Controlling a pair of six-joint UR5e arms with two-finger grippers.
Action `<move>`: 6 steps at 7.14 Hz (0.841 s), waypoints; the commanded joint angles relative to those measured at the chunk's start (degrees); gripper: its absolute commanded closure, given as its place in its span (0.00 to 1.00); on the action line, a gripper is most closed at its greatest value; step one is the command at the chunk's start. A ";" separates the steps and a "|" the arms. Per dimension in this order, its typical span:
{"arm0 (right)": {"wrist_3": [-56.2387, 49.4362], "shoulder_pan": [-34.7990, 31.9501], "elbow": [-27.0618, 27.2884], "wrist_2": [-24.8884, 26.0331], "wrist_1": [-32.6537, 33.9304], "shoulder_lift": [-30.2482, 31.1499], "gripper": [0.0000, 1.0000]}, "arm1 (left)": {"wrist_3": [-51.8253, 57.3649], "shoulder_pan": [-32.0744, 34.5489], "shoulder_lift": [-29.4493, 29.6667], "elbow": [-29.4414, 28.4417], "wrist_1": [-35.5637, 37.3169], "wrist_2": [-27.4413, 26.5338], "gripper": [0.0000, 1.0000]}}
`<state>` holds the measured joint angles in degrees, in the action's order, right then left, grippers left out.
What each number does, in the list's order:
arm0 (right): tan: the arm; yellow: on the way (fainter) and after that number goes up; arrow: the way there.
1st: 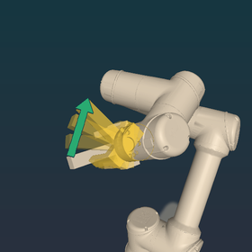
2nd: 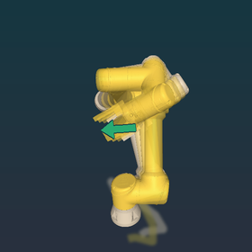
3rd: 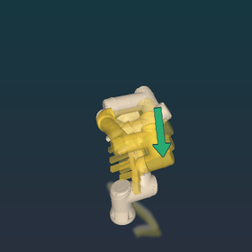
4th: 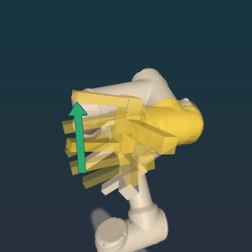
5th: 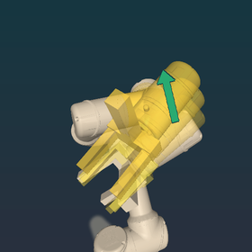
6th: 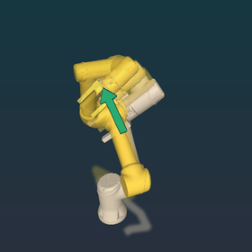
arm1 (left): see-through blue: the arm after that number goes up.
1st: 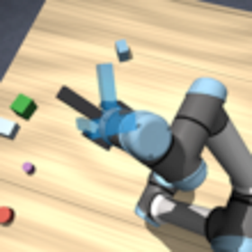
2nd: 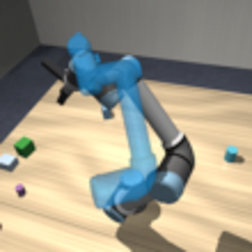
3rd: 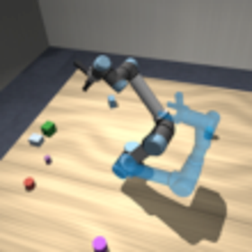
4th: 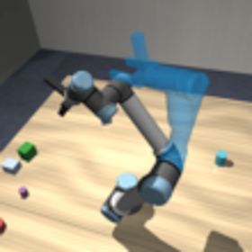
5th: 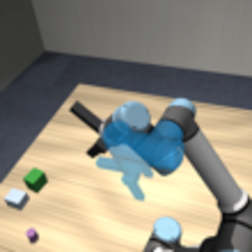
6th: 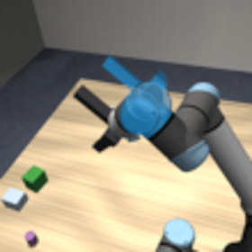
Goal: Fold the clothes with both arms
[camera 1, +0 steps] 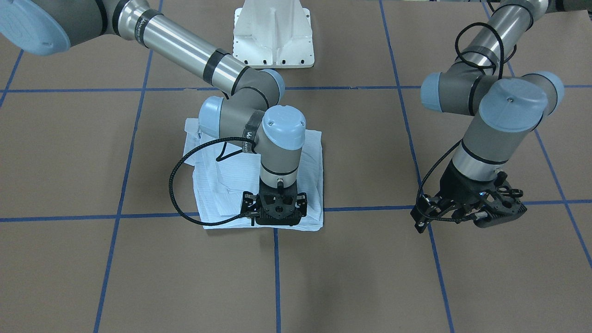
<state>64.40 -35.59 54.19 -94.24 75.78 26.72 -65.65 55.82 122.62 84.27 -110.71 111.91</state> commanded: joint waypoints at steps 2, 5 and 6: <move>-4.80 -8.31 6.68 -10.19 1.90 2.26 0.00 | 7.25 1.91 -0.53 0.01 -0.47 1.55 0.00; -24.70 -19.47 28.89 -17.79 18.66 17.61 0.00 | 26.74 11.03 -8.42 5.80 0.32 8.68 0.00; -30.25 -24.56 34.17 -22.08 19.75 23.93 0.00 | 33.59 14.11 -11.14 5.99 0.32 10.16 0.00</move>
<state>41.52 -54.36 81.12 -111.72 92.09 43.54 -40.50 66.13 114.93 89.22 -110.50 120.42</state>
